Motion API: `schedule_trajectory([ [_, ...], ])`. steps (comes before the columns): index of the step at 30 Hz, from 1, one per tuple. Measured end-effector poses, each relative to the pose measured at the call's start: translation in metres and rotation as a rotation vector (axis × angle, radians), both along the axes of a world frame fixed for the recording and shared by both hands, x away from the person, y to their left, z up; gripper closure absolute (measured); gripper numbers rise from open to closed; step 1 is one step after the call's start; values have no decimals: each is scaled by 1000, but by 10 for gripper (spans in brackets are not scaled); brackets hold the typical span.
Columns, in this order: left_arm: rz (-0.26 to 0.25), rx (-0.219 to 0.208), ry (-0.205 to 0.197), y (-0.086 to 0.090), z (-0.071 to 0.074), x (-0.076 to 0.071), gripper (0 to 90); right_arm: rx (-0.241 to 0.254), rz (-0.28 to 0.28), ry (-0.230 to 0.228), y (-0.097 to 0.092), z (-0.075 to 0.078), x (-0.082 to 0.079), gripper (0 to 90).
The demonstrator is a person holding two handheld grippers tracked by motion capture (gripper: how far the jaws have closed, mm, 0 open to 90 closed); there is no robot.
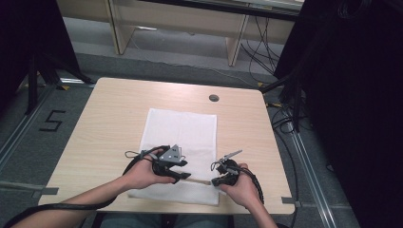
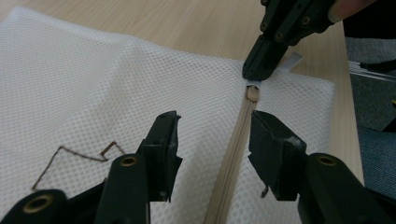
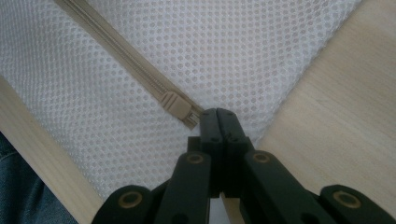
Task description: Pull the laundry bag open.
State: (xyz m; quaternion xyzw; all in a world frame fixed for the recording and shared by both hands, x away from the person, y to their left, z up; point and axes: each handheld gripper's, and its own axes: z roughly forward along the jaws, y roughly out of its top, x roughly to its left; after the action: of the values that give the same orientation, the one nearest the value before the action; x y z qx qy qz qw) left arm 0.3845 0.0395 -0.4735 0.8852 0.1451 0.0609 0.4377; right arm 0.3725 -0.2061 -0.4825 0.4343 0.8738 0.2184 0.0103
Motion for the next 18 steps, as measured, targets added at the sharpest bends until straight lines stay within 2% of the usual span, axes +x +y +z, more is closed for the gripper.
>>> schedule_trajectory([
  [2,-14,-3,14,-7,-1,-1,550,1,-1,2,0,0,0,900],
  [6,-48,20,13,-18,-3,-1,589,2,15,-5,-1,-1,1,900],
  [12,-68,38,22,-31,-8,0,614,-6,-3,11,0,0,0,900],
  [13,-71,33,24,-34,-9,0,615,3,17,-2,-1,-1,1,900],
  [15,-65,27,40,-37,-11,0,626,4,16,-4,-1,-1,1,900],
  [18,-73,37,39,-42,-14,0,629,7,18,-4,-1,-1,1,900],
])
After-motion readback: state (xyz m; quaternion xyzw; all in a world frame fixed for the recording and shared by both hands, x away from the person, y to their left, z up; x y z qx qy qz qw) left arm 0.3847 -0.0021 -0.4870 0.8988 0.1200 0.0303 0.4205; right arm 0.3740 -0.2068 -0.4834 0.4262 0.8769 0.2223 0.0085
